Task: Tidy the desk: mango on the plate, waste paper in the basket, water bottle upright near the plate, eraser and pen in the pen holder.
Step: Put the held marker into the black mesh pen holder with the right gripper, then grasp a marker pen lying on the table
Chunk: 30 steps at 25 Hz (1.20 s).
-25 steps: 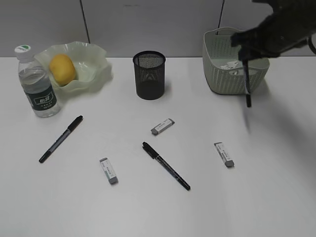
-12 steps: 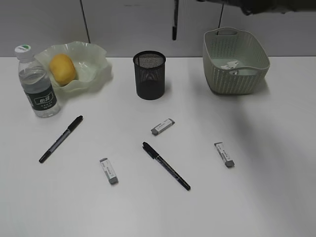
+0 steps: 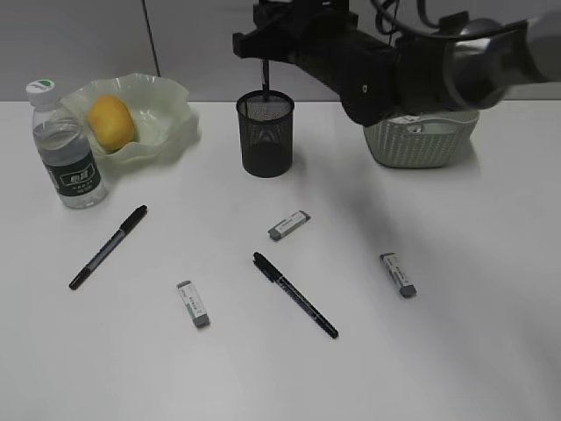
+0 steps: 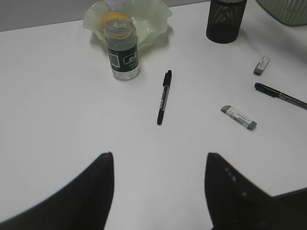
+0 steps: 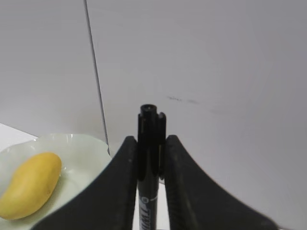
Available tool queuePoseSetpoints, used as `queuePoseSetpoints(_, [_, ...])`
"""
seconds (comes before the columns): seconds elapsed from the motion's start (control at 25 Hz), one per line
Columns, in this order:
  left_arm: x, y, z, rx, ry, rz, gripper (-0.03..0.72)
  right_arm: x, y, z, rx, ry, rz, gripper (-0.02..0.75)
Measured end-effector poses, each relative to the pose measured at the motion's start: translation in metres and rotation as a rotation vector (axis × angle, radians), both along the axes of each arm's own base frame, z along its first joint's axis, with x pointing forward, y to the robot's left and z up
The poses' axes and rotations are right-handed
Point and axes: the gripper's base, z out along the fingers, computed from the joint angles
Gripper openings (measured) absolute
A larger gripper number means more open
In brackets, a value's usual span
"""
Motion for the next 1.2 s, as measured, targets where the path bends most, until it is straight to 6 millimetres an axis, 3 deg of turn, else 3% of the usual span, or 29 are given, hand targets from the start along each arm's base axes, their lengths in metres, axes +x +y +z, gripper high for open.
queuePoseSetpoints(0.24, [0.000,0.000,0.000,0.000,0.000,0.000,0.454,0.009,0.006,-0.034,-0.030,0.048,0.002,0.169])
queuePoseSetpoints(0.44, [0.000,0.000,0.000,0.000,0.000,0.000,0.454,0.008,0.007,-0.038,-0.051,0.088,0.007,0.396])
queuePoseSetpoints(0.52, [0.000,0.000,0.000,0.001,0.000,-0.001,0.454,0.007,0.007,-0.040,-0.067,0.120,0.011,0.447])
queuePoseSetpoints(0.64, [0.000,0.000,0.000,0.001,-0.001,-0.001,0.454,0.004,0.006,-0.031,-0.098,0.183,0.023,0.471])
queuePoseSetpoints(0.8, [0.000,0.000,0.000,0.001,-0.001,-0.001,0.454,-0.008,0.001,-0.002,-0.167,0.300,0.055,0.477])
queuePoseSetpoints(1.0, [0.000,0.000,0.000,0.001,-0.001,-0.001,0.454,-0.036,-0.012,0.029,-0.309,0.535,0.101,0.473])
queuePoseSetpoints(1.2, [0.000,0.000,0.000,0.001,-0.001,-0.001,0.454,-0.067,-0.029,0.044,-0.457,0.789,0.136,0.470])
